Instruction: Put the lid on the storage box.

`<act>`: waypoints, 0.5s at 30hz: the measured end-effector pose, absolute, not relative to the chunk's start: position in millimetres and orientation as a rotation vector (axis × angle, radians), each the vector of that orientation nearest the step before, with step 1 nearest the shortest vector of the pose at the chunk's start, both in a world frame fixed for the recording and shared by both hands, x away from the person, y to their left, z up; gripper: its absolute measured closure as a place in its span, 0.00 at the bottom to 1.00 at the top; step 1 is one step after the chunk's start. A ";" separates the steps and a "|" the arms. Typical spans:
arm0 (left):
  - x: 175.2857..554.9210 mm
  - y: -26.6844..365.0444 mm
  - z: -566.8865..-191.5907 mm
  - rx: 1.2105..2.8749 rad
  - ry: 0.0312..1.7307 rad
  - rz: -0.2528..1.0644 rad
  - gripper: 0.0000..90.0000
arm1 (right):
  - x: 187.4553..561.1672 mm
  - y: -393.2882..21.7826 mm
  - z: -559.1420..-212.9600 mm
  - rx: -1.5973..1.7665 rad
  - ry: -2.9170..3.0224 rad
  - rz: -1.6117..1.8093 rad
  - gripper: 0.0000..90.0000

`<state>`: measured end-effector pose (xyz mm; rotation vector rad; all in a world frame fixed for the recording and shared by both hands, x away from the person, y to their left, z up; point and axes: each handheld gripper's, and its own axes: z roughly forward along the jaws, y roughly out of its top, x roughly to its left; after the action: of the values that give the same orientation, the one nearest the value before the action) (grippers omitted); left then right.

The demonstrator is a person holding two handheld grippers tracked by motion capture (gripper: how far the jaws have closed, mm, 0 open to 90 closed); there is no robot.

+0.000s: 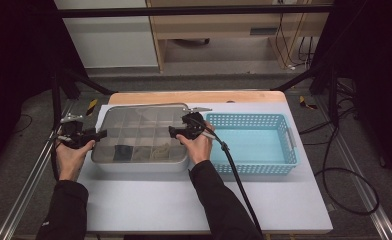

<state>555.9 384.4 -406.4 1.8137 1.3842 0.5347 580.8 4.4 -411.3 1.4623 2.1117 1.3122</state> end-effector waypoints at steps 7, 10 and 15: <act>555.2 385.1 -406.6 1.816 1.384 0.538 0.50 | 582.4 1.3 -408.4 1.479 2.135 1.270 0.31; 554.7 387.1 -407.6 1.808 1.389 0.531 0.51 | 581.2 -3.6 -403.8 1.424 2.102 1.185 0.36; 555.0 386.5 -406.3 1.814 1.397 0.536 0.51 | 580.1 -7.1 -404.8 1.414 2.136 1.170 0.33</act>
<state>555.0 386.5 -406.3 1.8139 1.3969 0.5363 580.1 -7.1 -404.8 1.4143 2.1357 1.1698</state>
